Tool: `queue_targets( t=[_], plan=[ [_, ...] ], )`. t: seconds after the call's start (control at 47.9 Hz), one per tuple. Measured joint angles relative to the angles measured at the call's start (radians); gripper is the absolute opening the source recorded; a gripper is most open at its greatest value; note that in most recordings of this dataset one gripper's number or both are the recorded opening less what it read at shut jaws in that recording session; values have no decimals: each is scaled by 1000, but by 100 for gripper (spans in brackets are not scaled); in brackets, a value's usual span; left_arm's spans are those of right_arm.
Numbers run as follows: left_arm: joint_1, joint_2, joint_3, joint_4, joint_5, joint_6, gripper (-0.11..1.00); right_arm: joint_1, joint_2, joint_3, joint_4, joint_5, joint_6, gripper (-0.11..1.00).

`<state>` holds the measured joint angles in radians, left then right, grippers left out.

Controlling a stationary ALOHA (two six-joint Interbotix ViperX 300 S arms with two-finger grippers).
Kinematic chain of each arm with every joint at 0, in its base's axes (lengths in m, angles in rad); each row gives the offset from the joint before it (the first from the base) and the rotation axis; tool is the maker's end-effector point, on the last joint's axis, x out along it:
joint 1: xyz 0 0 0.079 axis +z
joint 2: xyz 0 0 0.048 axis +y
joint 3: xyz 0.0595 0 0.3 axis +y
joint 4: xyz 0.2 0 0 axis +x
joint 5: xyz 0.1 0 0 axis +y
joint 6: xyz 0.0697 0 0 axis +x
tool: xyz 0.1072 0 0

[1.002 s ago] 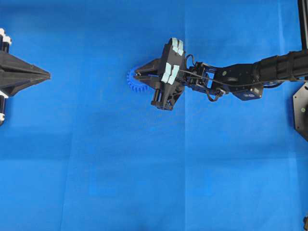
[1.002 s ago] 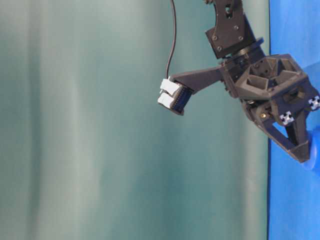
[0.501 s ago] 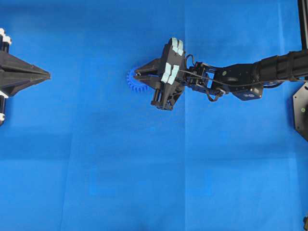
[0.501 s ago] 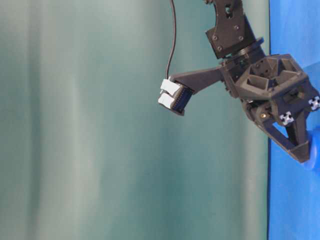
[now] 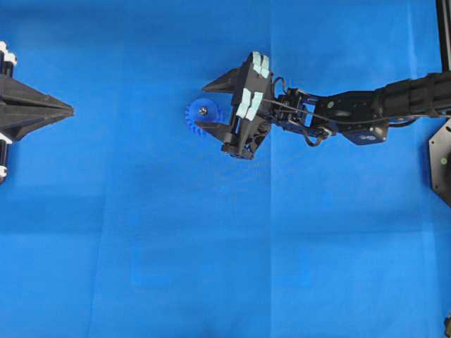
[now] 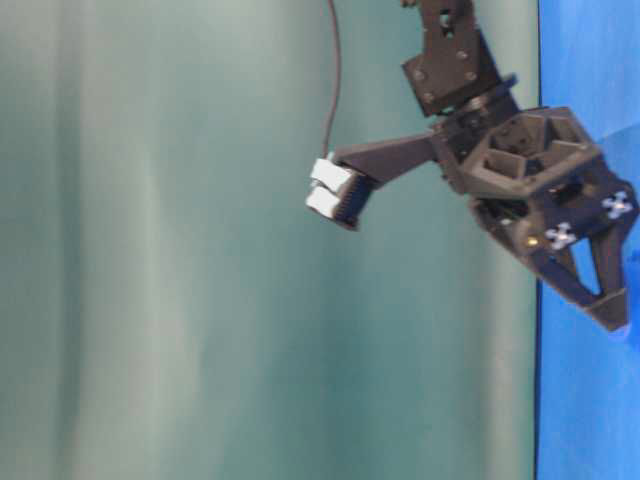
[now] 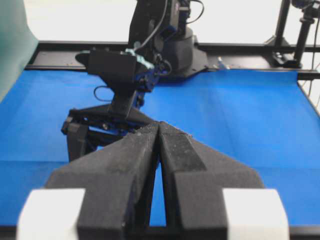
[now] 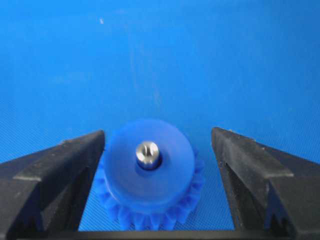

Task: Insert the shaft placed at a random location into the center hole of the small gear at another random location.
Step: 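Open the right gripper and raise it away from the gear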

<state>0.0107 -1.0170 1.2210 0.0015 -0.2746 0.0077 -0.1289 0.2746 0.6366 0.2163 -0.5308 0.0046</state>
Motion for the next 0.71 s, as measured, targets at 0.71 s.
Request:
queue_targets(
  t=[0.71],
  plan=[
    [0,0,-2,-2,-2,0,0,0,-210,2,-14,135,-21,76]
  ],
)
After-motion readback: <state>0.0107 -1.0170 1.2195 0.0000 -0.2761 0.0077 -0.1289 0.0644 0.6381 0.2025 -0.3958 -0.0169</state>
